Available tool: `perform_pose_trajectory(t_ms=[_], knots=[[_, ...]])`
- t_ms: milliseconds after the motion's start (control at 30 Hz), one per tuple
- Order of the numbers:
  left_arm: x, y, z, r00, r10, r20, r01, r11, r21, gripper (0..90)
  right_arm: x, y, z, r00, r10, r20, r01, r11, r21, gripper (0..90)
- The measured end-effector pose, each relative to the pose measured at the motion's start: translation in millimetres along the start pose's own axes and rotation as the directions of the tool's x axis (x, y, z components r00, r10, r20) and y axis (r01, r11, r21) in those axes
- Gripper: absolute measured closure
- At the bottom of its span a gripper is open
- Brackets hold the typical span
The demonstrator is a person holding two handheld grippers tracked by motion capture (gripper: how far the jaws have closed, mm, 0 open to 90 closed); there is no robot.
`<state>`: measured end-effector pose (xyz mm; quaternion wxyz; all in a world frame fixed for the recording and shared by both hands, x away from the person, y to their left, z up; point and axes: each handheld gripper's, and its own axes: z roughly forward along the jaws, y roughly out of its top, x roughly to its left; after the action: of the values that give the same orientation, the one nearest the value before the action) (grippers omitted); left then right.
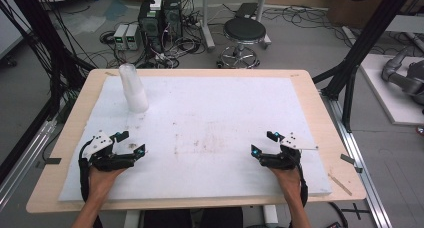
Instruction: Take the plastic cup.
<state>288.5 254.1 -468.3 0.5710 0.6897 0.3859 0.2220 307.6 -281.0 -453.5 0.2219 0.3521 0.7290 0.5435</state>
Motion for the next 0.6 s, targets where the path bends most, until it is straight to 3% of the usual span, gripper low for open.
perform_pose_trajectory(t_ms=[600], knots=[[3.4, 1.0, -1.2, 0.9996, -0.019, 0.023, 0.019, 0.9998, -0.004, 13.2, -0.2, -0.1, -0.2, 1.0000, -0.005, -0.008, 0.005, 1.000, -0.003, 15.8]])
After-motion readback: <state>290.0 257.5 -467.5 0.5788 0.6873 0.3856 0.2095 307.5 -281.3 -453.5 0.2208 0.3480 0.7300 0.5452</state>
